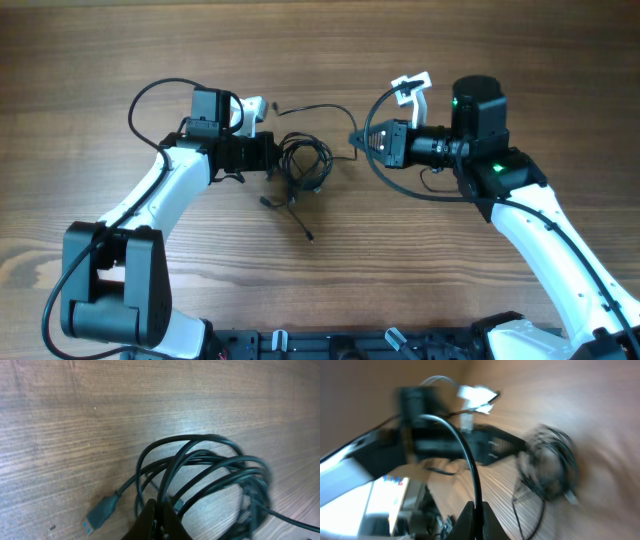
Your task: Untangle cables
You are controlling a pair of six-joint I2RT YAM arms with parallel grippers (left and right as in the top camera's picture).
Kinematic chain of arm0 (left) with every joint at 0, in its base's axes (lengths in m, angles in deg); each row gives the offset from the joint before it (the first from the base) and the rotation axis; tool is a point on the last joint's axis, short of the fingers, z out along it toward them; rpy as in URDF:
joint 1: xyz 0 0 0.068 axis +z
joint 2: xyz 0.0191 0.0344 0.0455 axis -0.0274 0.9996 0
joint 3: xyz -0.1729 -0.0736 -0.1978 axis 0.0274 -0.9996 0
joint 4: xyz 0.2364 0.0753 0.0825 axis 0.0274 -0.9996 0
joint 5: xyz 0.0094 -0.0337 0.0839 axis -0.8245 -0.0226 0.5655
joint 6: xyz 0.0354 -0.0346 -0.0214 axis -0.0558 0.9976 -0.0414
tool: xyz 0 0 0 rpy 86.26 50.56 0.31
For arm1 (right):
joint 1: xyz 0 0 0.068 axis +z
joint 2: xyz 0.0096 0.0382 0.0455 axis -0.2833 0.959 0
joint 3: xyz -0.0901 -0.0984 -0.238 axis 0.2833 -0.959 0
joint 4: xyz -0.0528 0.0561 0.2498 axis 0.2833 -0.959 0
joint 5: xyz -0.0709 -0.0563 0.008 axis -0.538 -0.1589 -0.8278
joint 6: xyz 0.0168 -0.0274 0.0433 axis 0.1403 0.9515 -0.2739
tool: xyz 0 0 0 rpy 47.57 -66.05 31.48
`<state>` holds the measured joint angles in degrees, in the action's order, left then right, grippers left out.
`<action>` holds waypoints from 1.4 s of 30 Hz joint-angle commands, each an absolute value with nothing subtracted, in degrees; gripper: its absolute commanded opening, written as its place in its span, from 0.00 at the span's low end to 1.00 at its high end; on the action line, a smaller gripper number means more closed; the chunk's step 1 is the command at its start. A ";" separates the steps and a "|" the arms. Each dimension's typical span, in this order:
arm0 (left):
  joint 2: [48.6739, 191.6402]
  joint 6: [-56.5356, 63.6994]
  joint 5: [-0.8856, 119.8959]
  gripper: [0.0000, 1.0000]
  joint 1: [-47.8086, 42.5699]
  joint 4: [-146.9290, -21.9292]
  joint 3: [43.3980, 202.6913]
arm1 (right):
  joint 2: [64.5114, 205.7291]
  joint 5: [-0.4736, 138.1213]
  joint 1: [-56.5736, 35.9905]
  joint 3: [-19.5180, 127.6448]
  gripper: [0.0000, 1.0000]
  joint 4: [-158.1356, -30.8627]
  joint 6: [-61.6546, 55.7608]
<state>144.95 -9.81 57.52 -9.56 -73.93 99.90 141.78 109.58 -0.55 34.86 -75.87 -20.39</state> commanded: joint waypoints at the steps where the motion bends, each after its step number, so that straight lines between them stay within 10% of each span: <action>1: 145.41 -9.70 58.35 0.04 -9.82 -73.07 99.72 | 140.64 92.96 -0.90 34.93 0.04 -82.23 -29.79; 18: 145.39 -9.74 47.66 0.04 -9.80 -61.45 99.72 | 140.64 80.57 7.97 34.93 0.07 -98.66 -56.39; 25: 145.39 -9.72 43.07 0.04 -9.76 -58.19 99.72 | 140.68 79.72 10.11 34.93 0.71 -98.40 -54.81; 35: 145.39 -11.64 55.22 0.04 -9.78 -73.07 99.68 | 147.26 72.46 10.11 34.93 0.49 -94.49 -54.33; 42: 143.75 -11.64 59.70 0.58 -10.67 -78.58 108.23 | 153.62 76.27 10.11 34.93 0.47 -84.32 -50.73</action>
